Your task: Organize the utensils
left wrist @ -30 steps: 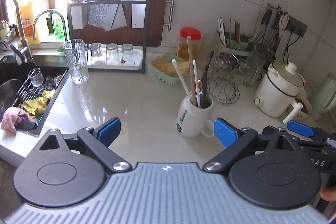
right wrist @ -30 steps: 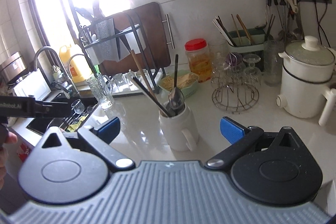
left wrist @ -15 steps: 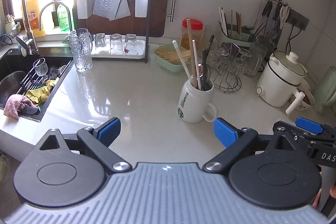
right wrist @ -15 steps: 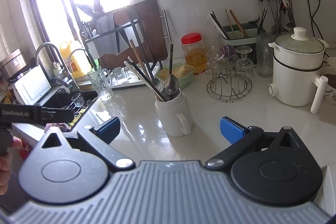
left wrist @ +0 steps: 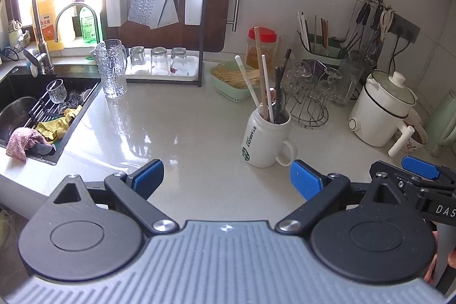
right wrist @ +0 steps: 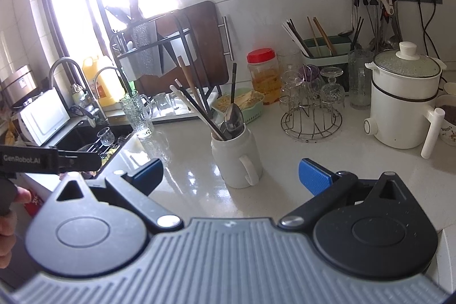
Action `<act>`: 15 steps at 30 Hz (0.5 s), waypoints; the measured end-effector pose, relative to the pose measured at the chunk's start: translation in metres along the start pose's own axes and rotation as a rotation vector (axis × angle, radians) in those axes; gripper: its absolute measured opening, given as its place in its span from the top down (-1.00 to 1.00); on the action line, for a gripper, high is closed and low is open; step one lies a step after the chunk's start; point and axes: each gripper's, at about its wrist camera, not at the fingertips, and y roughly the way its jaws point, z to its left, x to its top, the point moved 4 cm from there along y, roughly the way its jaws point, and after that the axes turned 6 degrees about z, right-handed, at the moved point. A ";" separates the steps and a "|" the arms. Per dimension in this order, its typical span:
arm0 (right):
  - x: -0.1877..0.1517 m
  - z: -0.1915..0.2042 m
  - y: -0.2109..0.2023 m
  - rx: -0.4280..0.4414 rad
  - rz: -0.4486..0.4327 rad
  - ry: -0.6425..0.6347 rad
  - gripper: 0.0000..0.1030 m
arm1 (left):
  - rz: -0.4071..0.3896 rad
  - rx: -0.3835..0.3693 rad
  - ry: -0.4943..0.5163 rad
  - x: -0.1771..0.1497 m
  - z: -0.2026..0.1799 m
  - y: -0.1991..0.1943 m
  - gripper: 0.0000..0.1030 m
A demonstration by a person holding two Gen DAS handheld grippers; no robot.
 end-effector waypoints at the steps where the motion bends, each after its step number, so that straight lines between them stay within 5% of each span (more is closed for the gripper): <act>1: -0.001 0.001 0.000 -0.002 0.000 -0.002 -1.00 | -0.002 0.000 0.000 0.000 0.001 -0.001 -0.89; 15: 0.001 0.012 -0.001 -0.006 -0.014 0.000 -1.00 | 0.001 -0.005 -0.002 0.003 0.011 -0.003 -0.89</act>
